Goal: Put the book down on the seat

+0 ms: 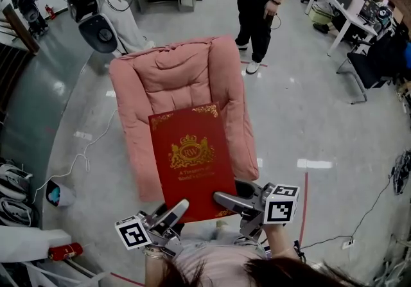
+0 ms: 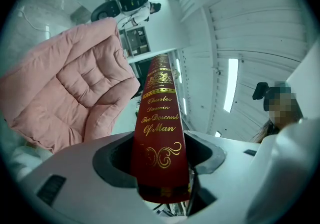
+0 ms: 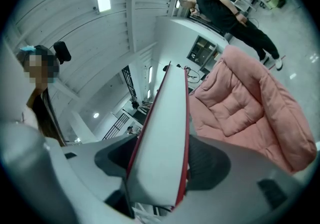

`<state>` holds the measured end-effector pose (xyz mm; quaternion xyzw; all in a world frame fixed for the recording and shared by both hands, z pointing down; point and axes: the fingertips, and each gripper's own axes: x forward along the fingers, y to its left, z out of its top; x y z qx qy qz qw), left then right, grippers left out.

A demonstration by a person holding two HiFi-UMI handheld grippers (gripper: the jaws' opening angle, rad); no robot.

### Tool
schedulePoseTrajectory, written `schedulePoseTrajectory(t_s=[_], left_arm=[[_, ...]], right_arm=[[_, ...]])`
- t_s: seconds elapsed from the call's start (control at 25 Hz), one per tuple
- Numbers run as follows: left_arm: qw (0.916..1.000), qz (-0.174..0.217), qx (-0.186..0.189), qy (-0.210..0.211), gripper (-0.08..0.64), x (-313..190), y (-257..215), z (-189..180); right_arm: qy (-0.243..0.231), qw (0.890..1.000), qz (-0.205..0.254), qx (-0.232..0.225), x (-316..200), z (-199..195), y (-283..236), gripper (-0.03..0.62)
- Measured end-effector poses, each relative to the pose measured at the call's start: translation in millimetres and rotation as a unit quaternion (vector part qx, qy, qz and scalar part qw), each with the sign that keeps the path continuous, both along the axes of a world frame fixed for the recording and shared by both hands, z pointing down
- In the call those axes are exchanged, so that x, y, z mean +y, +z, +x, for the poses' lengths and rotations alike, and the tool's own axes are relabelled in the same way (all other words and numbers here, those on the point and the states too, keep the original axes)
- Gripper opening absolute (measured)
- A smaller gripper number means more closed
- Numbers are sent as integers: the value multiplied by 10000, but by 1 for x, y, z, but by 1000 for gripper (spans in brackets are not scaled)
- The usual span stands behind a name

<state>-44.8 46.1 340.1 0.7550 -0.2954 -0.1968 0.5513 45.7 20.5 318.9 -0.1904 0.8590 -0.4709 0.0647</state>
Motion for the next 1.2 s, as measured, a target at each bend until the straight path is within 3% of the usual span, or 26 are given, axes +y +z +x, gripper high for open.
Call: schedulePoseTrajectory(t_s=[1.2], left_arm=[[9972, -744, 20, 61, 268, -81, 102, -34]], right_arm=[[-62, 9940, -922, 579, -78, -35, 106, 301]])
